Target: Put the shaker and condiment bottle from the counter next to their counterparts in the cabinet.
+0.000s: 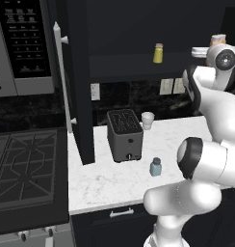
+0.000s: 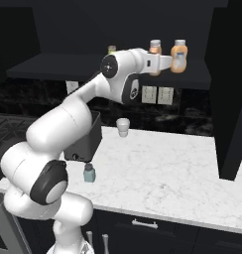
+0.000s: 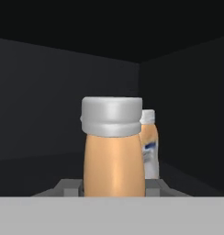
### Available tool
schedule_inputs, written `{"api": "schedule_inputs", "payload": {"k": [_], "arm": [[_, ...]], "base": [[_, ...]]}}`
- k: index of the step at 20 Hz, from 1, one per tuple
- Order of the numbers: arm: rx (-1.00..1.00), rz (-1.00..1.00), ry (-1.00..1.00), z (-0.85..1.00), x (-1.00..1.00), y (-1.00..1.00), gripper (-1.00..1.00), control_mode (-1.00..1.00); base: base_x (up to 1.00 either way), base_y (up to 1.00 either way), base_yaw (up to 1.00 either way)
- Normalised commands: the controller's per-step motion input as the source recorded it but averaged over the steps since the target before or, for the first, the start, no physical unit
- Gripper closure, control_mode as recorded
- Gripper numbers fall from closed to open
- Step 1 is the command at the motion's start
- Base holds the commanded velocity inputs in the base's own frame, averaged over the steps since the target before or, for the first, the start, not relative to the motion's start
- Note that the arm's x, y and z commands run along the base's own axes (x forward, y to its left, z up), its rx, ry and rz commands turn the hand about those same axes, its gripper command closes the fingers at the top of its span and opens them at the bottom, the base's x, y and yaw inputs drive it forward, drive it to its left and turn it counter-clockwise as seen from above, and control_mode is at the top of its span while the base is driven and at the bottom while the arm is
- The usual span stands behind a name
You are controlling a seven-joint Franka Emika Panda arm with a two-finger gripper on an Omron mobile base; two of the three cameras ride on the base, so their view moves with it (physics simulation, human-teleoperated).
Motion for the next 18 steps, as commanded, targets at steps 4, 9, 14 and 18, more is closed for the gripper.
{"api": "schedule_inputs", "payload": {"k": [4, 9, 14, 18], "arm": [[0.00, 0.00, 0.00, -0.09, 0.15, -0.09, 1.00, -1.00], [0.00, 0.00, 0.00, -0.13, 0.14, -0.09, 1.00, -1.00], [0.00, 0.00, 0.00, -0.10, 0.22, -0.09, 1.00, -1.00], [0.00, 0.00, 0.00, -0.09, 0.26, -0.07, 1.00, -1.00]], "base": [[0.00, 0.00, 0.00], [0.00, 0.00, 0.00], [0.00, 0.00, 0.00], [0.00, 0.00, 0.00]]}}
